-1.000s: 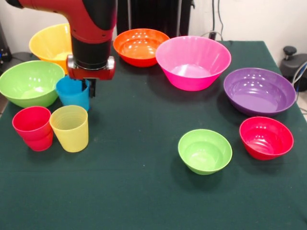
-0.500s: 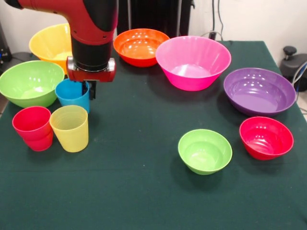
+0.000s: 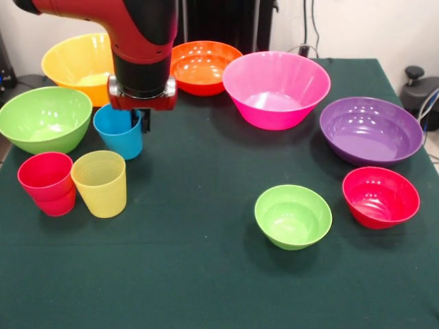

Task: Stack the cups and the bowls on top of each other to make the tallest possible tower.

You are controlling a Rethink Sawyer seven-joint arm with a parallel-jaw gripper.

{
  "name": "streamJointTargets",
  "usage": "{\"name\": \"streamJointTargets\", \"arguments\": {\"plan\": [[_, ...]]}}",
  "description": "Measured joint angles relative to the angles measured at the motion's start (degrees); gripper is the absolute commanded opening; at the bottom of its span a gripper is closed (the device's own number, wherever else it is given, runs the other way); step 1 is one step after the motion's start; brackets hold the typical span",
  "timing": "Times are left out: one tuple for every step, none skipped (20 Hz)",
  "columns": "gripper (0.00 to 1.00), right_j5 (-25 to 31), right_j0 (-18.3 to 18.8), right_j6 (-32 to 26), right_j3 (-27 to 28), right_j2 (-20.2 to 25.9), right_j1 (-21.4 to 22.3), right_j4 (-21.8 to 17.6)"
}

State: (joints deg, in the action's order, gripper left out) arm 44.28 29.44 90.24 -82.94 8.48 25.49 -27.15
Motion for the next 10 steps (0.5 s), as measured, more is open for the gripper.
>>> {"name": "streamJointTargets", "arguments": {"plan": [[0.00,0.6,-0.1,0.0,0.0,0.0,0.0,0.5],[0.00,1.0,-0.2,0.0,0.0,0.0,0.0,0.8],[0.00,1.6,-0.4,0.0,0.0,0.0,0.1,1.2],[0.00,2.1,-0.5,0.0,0.0,0.0,0.1,1.4],[0.00,2.4,-0.6,0.0,0.0,0.0,0.2,1.6],[0.00,3.0,-0.8,0.0,0.0,0.0,0.2,1.9],[0.00,3.5,-0.9,0.0,0.1,0.0,0.3,2.1],[0.00,4.0,-1.1,0.0,0.1,0.0,0.3,2.3],[0.00,4.6,-1.3,0.0,0.3,0.0,0.4,2.7],[0.00,5.0,-1.4,0.0,0.4,0.0,0.4,3.0]]}}
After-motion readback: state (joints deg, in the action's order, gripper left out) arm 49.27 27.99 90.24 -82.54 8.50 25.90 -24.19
